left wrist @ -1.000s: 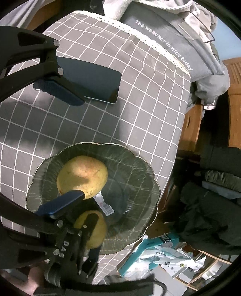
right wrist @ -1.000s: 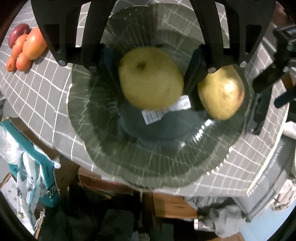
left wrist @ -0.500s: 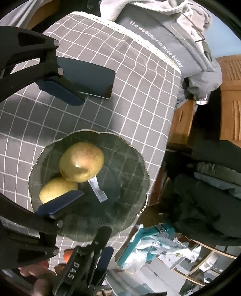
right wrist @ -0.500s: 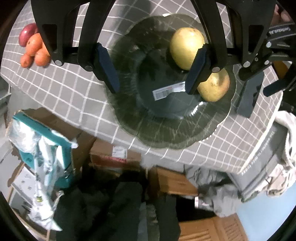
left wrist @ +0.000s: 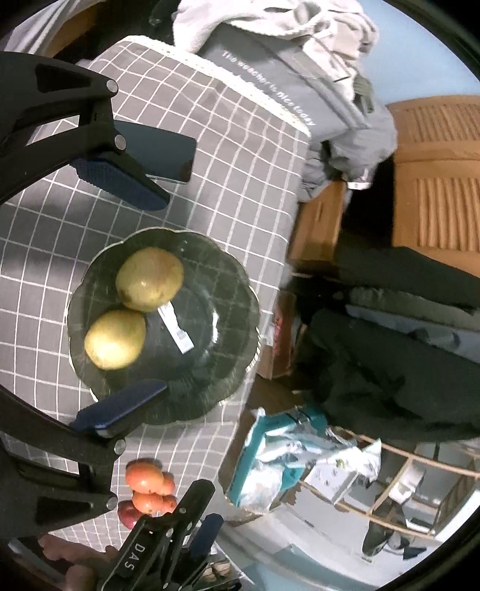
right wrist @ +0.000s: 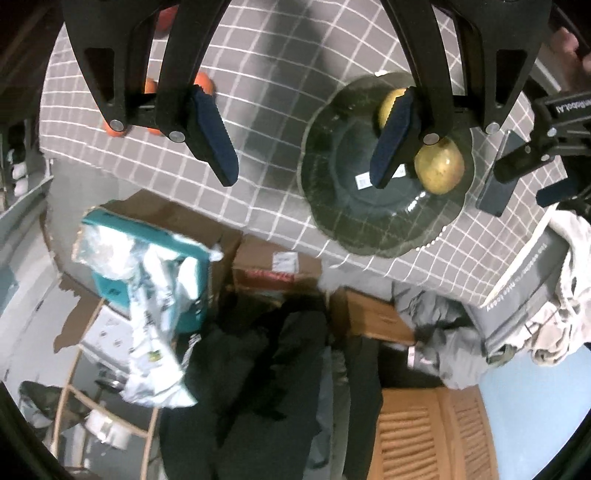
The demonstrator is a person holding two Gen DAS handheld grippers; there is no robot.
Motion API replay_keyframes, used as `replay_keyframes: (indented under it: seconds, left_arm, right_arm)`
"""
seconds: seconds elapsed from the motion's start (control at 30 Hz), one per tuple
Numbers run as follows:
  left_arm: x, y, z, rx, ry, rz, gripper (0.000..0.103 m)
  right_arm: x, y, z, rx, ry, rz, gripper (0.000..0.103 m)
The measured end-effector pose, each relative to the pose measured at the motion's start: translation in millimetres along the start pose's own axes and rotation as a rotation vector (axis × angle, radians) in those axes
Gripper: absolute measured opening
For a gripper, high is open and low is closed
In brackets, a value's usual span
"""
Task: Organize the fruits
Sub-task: 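Lift both tools away from the bowl back toward the fruit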
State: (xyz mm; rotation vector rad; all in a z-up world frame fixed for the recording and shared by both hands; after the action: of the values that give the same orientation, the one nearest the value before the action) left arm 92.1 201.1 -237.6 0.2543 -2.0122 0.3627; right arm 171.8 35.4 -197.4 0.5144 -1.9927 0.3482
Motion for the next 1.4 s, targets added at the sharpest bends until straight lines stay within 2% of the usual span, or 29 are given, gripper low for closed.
replay_keyframes:
  seconds: [0.13,0.73,1.4]
  left_arm:
    - [20,-15,1,-0.040,-0.043,0.001,0.101]
    - [64,-79,12,-0.164,-0.132,0.024,0.102]
    - [77,-161,25,-0.276,-0.171,0.086,0.102]
  right_arm:
    - [26,-11,5,-0.013,-0.041,0.002,0.075]
    - [112,-83,47,-0.110,-0.150,0.069,0.080]
    - [149,-163,95,-0.257,-0.209,0.151,0.084]
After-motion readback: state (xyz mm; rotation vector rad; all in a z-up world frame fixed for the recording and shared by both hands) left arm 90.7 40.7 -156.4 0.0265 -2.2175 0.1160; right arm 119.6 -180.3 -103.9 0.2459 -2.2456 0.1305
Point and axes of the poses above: each gripper's, at about its wrist camera, not at the fingertips, and x roughly against the way its jaws point, y to its left, z to its underside, the point moved 9 cm from there along -x, roughly the way its jaws point, and after that the axes turned 7 degrees about y, right-handed, at the moved point
